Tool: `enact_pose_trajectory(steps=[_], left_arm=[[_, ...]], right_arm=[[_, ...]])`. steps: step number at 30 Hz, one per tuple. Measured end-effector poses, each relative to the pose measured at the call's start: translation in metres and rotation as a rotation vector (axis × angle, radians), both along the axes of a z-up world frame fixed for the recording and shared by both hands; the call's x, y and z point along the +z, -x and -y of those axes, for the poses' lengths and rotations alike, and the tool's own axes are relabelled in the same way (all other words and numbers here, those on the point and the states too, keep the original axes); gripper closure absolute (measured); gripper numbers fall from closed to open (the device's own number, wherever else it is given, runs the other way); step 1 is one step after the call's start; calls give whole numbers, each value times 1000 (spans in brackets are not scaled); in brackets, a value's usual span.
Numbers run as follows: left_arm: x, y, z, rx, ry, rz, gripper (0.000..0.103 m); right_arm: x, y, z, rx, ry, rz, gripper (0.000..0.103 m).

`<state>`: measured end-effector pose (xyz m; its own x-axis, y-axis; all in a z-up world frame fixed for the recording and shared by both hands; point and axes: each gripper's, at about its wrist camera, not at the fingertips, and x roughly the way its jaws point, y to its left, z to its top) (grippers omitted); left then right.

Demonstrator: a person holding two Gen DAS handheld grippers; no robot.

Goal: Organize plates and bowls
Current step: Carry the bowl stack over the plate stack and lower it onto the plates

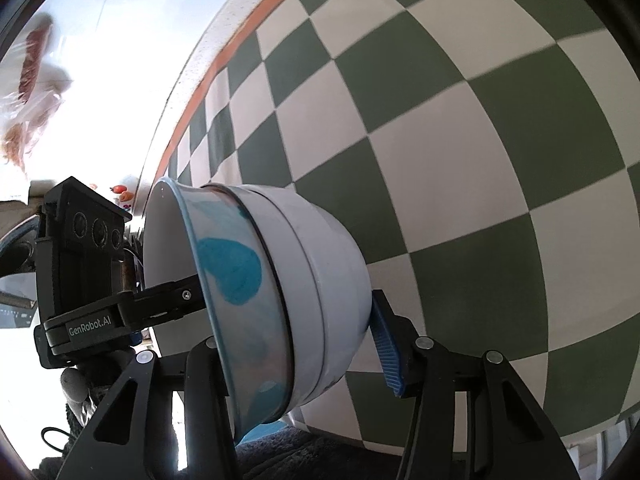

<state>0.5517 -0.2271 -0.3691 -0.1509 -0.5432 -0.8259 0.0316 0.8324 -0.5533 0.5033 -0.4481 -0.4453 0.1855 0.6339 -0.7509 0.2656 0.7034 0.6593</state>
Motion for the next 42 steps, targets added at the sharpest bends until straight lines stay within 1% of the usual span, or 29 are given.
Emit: enact_pose_trajectory(steps=[7,9,13,19,23,31,36,42], left_arm=[[20,4,-32,70,-17,11,62],[23,5,-40,90,-21,15,61],[32,8,-70,128,-22,21,61],[42,12,-118,145,-42,39,61],[39,15,-150,142,-56,36,61],[18,21,-196,166,-76,14,62],[7,20,-211,176,-74,-6,62],[1,18,-214,166,-79,-19,62]], right_arm=[[20,-10,-21,75,-13,10,52],[26,-15,-33,107,-8,15,53],[35,-24,-60,160,-3,21,53],[49,-25,-110,211,-6,39,55],[50,-20,-148,228,-10,38,56],[33,-16,-209,264,-11,15,56],[23,-22,-230,280,-2,-1,56],[16,-27,-238,289,12,-13,56]])
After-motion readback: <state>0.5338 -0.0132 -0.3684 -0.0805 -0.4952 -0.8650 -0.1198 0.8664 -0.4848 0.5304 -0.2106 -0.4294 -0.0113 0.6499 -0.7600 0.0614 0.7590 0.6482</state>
